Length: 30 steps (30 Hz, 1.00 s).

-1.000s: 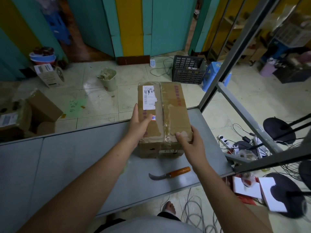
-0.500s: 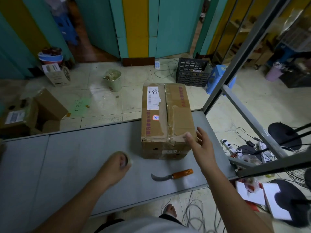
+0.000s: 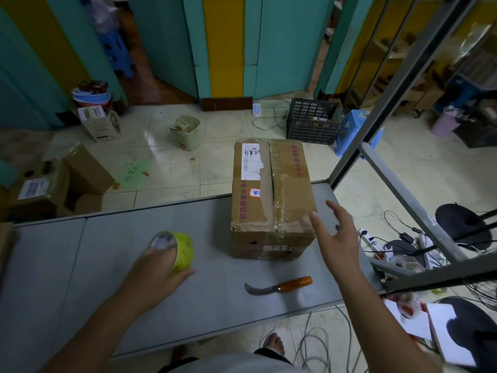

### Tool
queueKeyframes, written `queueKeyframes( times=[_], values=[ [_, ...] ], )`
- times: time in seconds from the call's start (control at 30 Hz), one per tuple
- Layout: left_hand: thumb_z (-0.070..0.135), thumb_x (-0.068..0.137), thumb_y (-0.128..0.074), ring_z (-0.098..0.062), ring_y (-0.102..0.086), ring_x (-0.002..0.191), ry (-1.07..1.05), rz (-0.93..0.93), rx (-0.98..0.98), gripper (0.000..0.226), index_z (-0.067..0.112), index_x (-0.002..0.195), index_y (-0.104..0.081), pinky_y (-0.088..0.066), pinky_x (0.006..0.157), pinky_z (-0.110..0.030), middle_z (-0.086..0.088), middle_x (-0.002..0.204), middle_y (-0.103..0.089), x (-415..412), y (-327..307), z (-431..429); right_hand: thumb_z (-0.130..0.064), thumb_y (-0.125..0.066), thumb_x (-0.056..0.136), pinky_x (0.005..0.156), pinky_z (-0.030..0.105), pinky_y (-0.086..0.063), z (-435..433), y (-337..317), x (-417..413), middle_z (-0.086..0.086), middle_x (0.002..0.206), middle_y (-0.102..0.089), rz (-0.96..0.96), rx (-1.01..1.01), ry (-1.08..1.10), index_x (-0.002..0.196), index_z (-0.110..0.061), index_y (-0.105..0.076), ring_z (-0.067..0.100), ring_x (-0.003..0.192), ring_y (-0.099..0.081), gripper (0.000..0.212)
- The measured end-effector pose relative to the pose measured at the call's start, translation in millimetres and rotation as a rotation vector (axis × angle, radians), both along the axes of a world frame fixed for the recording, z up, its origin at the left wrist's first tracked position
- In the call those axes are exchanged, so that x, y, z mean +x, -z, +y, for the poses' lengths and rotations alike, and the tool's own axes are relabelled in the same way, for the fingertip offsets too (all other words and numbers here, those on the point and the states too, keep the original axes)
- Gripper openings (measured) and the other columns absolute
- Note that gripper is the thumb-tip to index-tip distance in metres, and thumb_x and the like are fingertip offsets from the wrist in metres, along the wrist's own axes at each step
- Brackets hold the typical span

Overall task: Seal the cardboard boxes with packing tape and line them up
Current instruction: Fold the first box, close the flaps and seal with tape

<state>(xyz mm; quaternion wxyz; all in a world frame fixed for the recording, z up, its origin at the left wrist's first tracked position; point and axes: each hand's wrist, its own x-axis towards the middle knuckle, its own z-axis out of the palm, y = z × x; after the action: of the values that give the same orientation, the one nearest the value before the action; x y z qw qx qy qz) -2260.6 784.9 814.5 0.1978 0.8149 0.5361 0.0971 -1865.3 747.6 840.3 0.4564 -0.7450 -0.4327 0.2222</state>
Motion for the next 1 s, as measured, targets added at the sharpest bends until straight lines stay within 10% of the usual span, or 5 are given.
queueKeyframes(
  times=[0.17, 0.4, 0.53, 0.7, 1.0],
  values=[
    [0.067, 0.092, -0.066, -0.026, -0.061, 0.116, 0.295, 0.003, 0.193, 0.044, 0.024, 0.100, -0.070, -0.047, 0.100, -0.033, -0.002, 0.118, -0.071, 43.9, -79.4, 24.6, -0.052, -0.064, 0.098, 0.101, 0.013, -0.044, 4.8, -35.0, -17.9, -0.008, 0.126, -0.064, -0.222, 0.235, -0.158, 0.123, -0.028, -0.068, 0.003, 0.123, -0.056, 0.035],
    [0.062, 0.095, -0.055, -0.019, -0.054, 0.117, 0.581, -0.077, 0.308, 0.043, 0.025, 0.111, -0.068, -0.045, 0.091, -0.033, -0.002, 0.127, -0.069, 126.9, -120.5, 43.6, -0.058, -0.078, 0.082, 0.108, 0.029, -0.050, 15.5, -66.7, -54.8, -0.018, 0.142, -0.056, 0.071, 0.041, -0.655, 0.153, -0.035, -0.047, 0.003, 0.132, -0.055, 0.081],
    [0.054, 0.095, -0.070, -0.013, -0.051, 0.106, 0.585, -0.088, 0.266, 0.029, 0.028, 0.109, -0.066, -0.035, 0.083, -0.028, 0.004, 0.121, -0.069, 141.1, -114.0, 48.0, -0.040, -0.091, 0.077, 0.102, 0.036, -0.055, 13.6, -66.0, -52.5, -0.011, 0.124, -0.067, 0.020, 0.146, -0.517, 0.140, -0.033, -0.064, 0.007, 0.116, -0.064, 0.069],
    [0.051, 0.094, -0.074, -0.009, -0.037, 0.088, 0.583, -0.073, 0.221, 0.024, 0.033, 0.106, -0.064, -0.021, 0.070, -0.013, 0.005, 0.112, -0.069, 145.4, -108.6, 45.8, -0.046, -0.088, 0.073, 0.091, 0.010, -0.049, -0.3, -60.0, -59.2, -0.018, 0.117, -0.070, -0.123, 0.223, -0.366, 0.134, -0.030, -0.070, -0.003, 0.106, -0.065, 0.065],
    [0.058, 0.094, -0.068, -0.026, -0.058, 0.104, 0.534, -0.046, 0.142, 0.030, 0.039, 0.116, -0.058, -0.040, 0.078, -0.033, 0.005, 0.122, -0.066, 144.6, -99.6, 50.2, -0.020, -0.092, 0.078, 0.077, 0.021, -0.057, -6.8, -57.3, -66.8, 0.001, 0.095, -0.072, -0.182, 0.313, -0.244, 0.111, -0.017, -0.081, 0.014, 0.085, -0.070, 0.035]
  ],
)
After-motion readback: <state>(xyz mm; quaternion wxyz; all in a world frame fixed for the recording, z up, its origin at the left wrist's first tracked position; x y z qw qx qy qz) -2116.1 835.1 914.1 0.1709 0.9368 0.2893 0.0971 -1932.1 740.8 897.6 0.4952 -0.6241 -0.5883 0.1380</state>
